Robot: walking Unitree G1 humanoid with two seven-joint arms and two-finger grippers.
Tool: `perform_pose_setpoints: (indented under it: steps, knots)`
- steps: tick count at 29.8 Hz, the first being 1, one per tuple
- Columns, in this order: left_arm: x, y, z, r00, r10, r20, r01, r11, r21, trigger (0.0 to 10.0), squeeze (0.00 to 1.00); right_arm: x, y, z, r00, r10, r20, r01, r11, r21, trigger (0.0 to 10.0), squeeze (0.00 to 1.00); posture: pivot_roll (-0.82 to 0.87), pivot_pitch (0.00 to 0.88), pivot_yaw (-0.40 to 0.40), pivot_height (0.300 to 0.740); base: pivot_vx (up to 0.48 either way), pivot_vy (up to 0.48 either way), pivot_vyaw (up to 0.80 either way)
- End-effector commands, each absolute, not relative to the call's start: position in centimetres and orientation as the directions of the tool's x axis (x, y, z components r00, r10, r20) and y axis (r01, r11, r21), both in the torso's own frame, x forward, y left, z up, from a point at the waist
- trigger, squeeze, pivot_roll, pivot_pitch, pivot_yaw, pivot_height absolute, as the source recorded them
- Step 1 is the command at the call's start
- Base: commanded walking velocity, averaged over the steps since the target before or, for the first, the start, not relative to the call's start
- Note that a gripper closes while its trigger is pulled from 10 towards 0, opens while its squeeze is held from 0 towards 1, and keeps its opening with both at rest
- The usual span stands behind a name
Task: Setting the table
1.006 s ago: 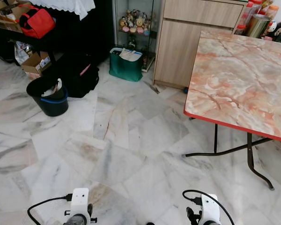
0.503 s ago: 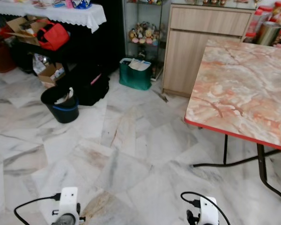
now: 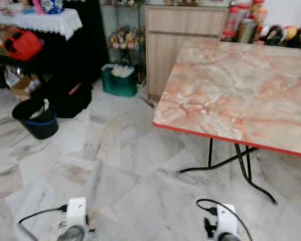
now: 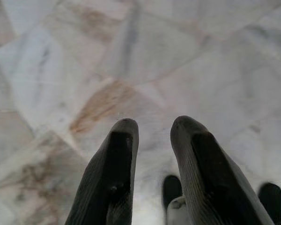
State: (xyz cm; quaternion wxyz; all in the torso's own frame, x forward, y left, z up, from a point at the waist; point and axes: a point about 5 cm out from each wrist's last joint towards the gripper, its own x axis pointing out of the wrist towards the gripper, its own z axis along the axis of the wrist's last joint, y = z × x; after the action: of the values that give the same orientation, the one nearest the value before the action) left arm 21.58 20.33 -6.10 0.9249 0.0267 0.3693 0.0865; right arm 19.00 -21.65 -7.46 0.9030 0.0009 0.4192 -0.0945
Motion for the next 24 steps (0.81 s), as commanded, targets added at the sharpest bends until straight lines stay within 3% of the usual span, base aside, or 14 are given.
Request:
perform_pose_setpoints:
  steps: [1, 11, 24]
  knots:
    - [20.99, 21.55, -6.25, 0.694, 0.210, -0.689, -0.158, 0.978, 0.138, 10.0, 0.00, 18.42, -20.46, -8.03, 0.606, -0.140, -0.783, 0.173, 0.984, -0.043, 10.0, 0.00, 0.00, 0.066, -0.005, 0.740, 0.000, -0.262, 0.00]
    - [21.04, 21.61, -6.21, 0.693, 0.210, -0.689, -0.156, 0.978, 0.140, 10.0, 0.00, 18.43, -20.78, -7.96, 0.609, -0.144, -0.780, 0.172, 0.984, -0.047, 10.0, 0.00, 0.00, 0.090, -0.003, 0.740, 0.000, -0.267, 0.00]
    - [20.90, 21.80, -6.25, 0.694, 0.199, -0.692, -0.134, 0.980, 0.148, 10.0, 0.00, 17.77, -20.32, -8.39, 0.585, -0.128, -0.801, 0.152, 0.987, -0.046, 10.0, 0.00, 0.00, 0.057, 0.004, 0.740, 0.000, -0.265, 0.00]
